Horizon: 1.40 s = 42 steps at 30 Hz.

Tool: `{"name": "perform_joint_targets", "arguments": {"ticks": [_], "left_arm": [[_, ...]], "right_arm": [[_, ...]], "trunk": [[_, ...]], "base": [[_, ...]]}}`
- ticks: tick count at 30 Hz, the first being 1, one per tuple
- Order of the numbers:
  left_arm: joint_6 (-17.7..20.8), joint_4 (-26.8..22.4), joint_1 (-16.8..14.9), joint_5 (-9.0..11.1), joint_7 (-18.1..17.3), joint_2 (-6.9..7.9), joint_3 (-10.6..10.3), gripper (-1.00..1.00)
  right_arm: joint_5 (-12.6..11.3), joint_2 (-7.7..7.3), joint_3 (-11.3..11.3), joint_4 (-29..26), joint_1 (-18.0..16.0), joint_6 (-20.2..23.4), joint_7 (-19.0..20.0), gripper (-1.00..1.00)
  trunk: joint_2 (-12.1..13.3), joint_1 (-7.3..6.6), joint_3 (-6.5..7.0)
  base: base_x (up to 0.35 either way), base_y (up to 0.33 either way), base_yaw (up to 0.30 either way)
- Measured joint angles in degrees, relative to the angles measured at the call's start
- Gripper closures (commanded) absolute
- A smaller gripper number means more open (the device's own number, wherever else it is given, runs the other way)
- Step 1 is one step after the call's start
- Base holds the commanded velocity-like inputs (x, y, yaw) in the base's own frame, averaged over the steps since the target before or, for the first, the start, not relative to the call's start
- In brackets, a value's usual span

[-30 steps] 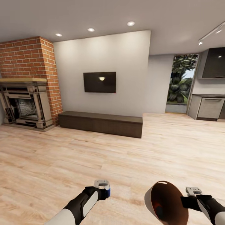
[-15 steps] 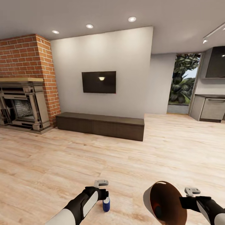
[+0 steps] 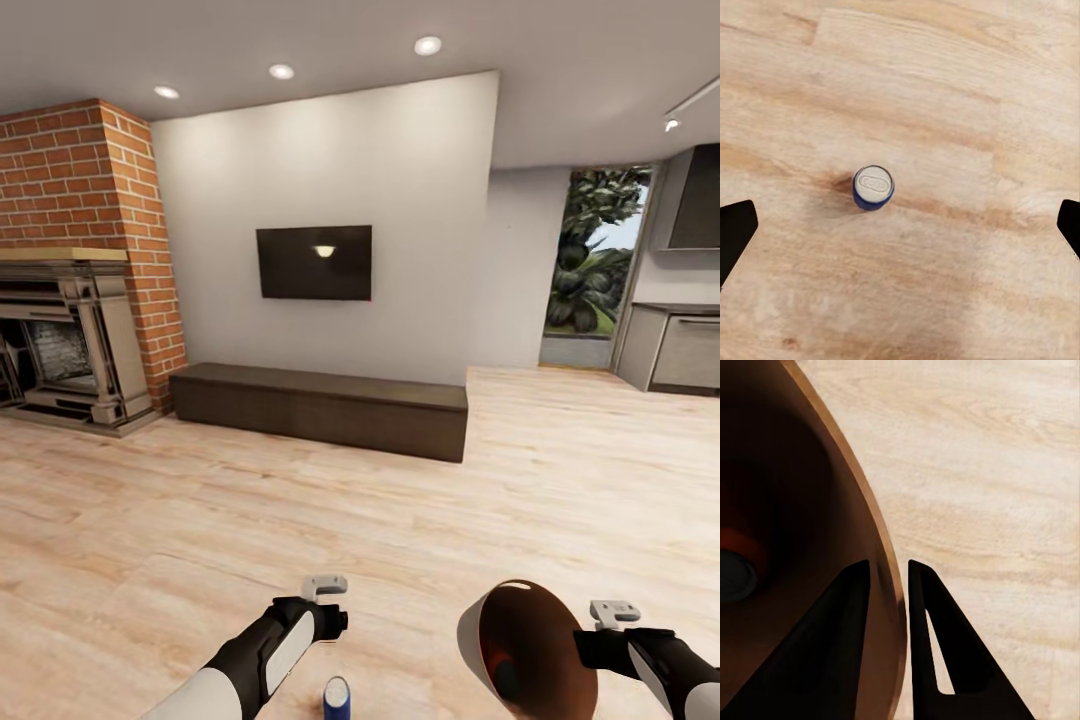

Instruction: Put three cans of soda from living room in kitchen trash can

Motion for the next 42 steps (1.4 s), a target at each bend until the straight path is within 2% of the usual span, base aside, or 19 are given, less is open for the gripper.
{"name": "perform_joint_targets", "arguments": {"ticks": [19, 42], "left_arm": [[0.0, 0.0, 0.0, 0.0, 0.0, -0.07, 0.0, -1.00], [0.0, -0.7, 0.0, 0.2, -0.1, -0.07, 0.0, -1.00]], "right_arm": [[0.1, 0.00, 0.1, 0.0, 0.0, 0.0, 0.0, 1.00], [0.0, 0.05, 0.0, 0.0, 0.0, 0.0, 0.1, 1.00]], "trunk": [[0.0, 0.00, 0.00], [0.0, 0.00, 0.00]], "base": [[0.313, -0.135, 0.000], [0.305, -0.009, 0.000]]}}
